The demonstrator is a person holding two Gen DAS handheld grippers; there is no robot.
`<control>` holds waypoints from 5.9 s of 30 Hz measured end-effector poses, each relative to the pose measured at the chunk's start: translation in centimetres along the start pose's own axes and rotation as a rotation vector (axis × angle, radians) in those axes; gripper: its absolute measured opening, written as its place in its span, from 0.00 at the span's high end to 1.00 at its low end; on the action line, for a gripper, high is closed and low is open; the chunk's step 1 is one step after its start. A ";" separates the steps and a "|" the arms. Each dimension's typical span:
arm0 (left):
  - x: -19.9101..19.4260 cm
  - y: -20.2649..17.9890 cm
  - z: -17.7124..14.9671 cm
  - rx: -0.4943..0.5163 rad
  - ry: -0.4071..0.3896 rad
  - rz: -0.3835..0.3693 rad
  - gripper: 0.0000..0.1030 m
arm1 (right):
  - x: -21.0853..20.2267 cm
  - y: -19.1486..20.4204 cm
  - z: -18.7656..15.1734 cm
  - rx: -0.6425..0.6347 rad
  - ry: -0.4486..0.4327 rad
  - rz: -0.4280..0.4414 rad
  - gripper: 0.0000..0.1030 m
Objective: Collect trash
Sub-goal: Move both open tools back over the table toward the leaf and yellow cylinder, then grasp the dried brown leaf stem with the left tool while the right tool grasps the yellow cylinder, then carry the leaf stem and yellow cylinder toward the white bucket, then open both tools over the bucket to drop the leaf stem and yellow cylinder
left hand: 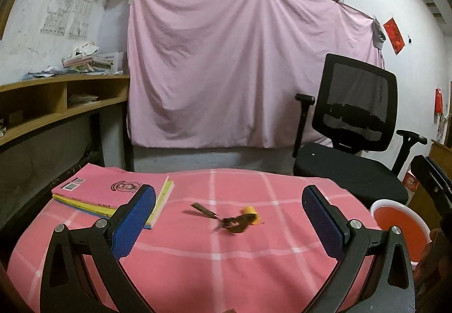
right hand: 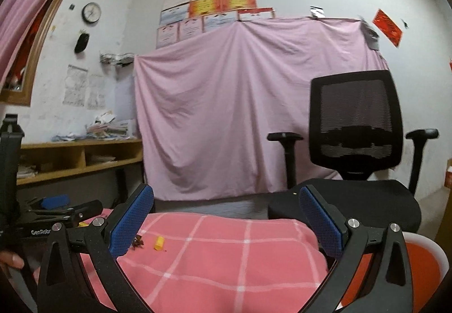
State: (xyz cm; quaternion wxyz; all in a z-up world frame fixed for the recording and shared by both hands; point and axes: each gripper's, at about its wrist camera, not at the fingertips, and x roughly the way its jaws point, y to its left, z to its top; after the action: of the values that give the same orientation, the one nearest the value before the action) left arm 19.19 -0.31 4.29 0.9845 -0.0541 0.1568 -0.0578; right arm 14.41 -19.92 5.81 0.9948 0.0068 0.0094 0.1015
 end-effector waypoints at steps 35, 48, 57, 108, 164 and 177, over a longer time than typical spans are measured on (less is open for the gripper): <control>11.5 4.7 -1.5 -0.183 0.523 -0.134 0.97 | 15.6 3.6 -5.8 0.019 0.679 0.281 0.52; 10.0 5.4 -1.1 -0.197 0.500 -0.108 0.99 | 17.7 6.9 -7.7 0.012 0.812 0.383 0.87; 8.2 3.3 -0.8 -0.112 0.437 -0.101 0.99 | 14.9 6.2 -6.4 0.028 0.709 0.347 0.87; 3.5 -30.6 1.5 0.258 0.069 -0.587 0.99 | -8.2 -19.0 -1.4 0.159 0.157 -0.488 0.87; 8.5 -29.5 0.0 0.160 0.381 -0.547 0.67 | -7.6 -20.9 -3.2 0.259 0.259 -0.491 0.70; 5.6 -24.0 2.0 0.096 0.247 -0.395 0.34 | -8.0 -18.9 -1.7 0.239 0.191 -0.463 0.51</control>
State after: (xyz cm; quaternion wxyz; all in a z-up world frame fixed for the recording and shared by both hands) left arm 22.76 -24.58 7.48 0.9287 -0.0295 0.2597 -0.2629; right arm 10.38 -39.98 3.97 0.9782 0.1121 0.1163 -0.1303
